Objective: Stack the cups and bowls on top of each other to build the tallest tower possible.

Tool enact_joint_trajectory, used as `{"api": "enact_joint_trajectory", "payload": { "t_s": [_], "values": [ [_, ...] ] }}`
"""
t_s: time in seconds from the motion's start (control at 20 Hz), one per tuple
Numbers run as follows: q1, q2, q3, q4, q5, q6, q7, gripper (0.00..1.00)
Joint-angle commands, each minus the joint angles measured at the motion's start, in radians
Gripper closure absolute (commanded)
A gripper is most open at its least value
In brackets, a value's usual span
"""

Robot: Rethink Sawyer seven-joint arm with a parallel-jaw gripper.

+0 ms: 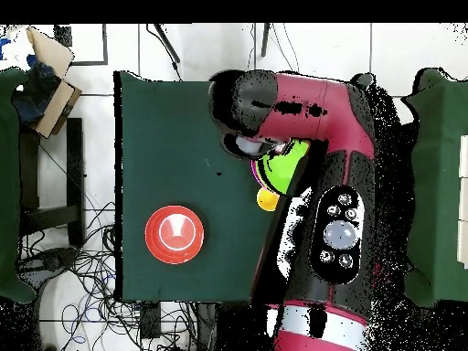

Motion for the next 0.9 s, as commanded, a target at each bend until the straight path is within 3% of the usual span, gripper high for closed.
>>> {"api": "enact_joint_trajectory", "payload": {
  "t_s": [0.05, 0.6, 0.9],
  "values": [
    [0.028, 0.024, 0.025, 0.146, -0.013, -0.143, 0.151, 1.0],
    [0.029, 0.048, -0.006, 0.159, -0.02, -0.233, 0.143, 1.0],
    [0.035, 0.052, -0.027, 0.164, -0.023, -0.23, 0.133, 1.0]
  ]
}}
